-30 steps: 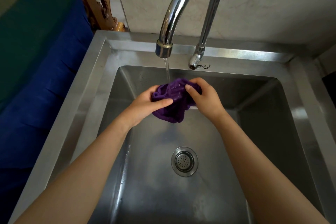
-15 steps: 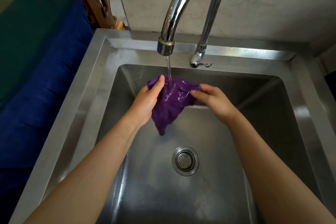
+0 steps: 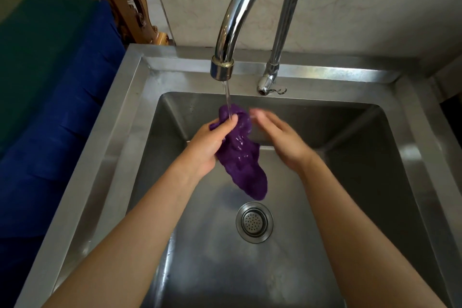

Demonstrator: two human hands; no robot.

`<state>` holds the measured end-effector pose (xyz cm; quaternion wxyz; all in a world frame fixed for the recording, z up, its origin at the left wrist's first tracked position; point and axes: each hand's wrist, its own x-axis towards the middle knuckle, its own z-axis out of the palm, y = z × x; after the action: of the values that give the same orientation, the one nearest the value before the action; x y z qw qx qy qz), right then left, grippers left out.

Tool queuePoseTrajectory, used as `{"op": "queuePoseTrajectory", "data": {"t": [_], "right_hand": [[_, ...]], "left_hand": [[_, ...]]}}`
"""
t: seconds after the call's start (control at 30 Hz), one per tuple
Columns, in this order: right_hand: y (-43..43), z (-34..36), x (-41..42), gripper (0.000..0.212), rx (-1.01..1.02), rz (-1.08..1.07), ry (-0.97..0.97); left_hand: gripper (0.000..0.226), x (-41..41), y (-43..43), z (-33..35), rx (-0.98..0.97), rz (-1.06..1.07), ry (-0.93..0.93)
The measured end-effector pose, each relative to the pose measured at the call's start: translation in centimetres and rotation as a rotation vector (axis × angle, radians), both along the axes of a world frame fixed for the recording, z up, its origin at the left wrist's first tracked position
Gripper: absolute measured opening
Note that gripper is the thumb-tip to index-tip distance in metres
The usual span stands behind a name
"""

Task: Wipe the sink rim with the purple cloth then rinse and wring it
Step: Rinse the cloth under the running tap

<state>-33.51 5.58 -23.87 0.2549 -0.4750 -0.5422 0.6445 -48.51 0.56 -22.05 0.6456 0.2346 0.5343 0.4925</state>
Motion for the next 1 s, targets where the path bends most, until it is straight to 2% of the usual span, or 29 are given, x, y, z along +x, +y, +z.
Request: {"op": "queuePoseTrajectory", "data": {"t": [0.1, 0.13, 0.2, 0.27, 0.37, 0.43, 0.53, 0.63, 0.77, 0.8, 0.93, 1.0], "right_hand": [[-2.6, -3.9, 0.0, 0.057, -0.269, -0.011, -0.047], [-3.5, -4.8, -0.5, 0.061, -0.345, -0.008, 0.005], [-4.6, -6.1, -1.9, 0.065, -0.481, -0.039, 0.196], [-4.7, -5.5, -2.9, 0.058, -0.553, -0.076, 0.357], [-3.5, -4.3, -3.1, 0.030, -0.500, -0.196, 0.459], [-2.4, -3.3, -2.9, 0.029, -0.431, -0.251, 0.505], [-1.0, -1.1, -3.0, 0.032, -0.343, -0.163, 0.515], [-0.4, 0.3, -3.6, 0.034, -0.287, -0.050, 0.447], [-0.4, -0.1, -3.5, 0.038, -0.192, 0.001, 0.340], [-0.5, -0.3, -3.5, 0.039, -0.109, 0.011, 0.268], [-1.2, -1.3, -3.3, 0.043, 0.384, 0.113, -0.220], [-1.5, -2.1, -3.4, 0.043, 0.389, 0.095, -0.283]], "left_hand": [[0.027, 0.0, 0.4, 0.3, -0.072, 0.162, -0.300], [0.033, 0.0, 0.5, 0.4, -0.098, 0.194, -0.355], [0.041, -0.1, 0.5, 0.0, -0.142, 0.231, -0.365], [0.038, -0.7, 0.1, -0.6, -0.168, 0.257, -0.342], [0.037, -2.9, -0.5, -1.4, -0.207, 0.255, -0.344], [0.026, -4.3, -1.0, -2.5, -0.191, 0.215, -0.254], [0.020, -4.7, -1.9, -3.7, -0.217, 0.090, -0.185], [0.016, -4.4, -2.4, -3.7, -0.236, 0.047, -0.214], [0.049, -3.9, -1.5, -3.3, -0.290, 0.033, -0.190], [0.052, -3.7, -1.3, -3.2, -0.296, 0.027, -0.181], [0.047, -2.8, -0.9, -3.3, -0.284, 0.093, -0.168], [0.048, -2.5, -0.7, -3.0, -0.271, 0.114, -0.172]]}}
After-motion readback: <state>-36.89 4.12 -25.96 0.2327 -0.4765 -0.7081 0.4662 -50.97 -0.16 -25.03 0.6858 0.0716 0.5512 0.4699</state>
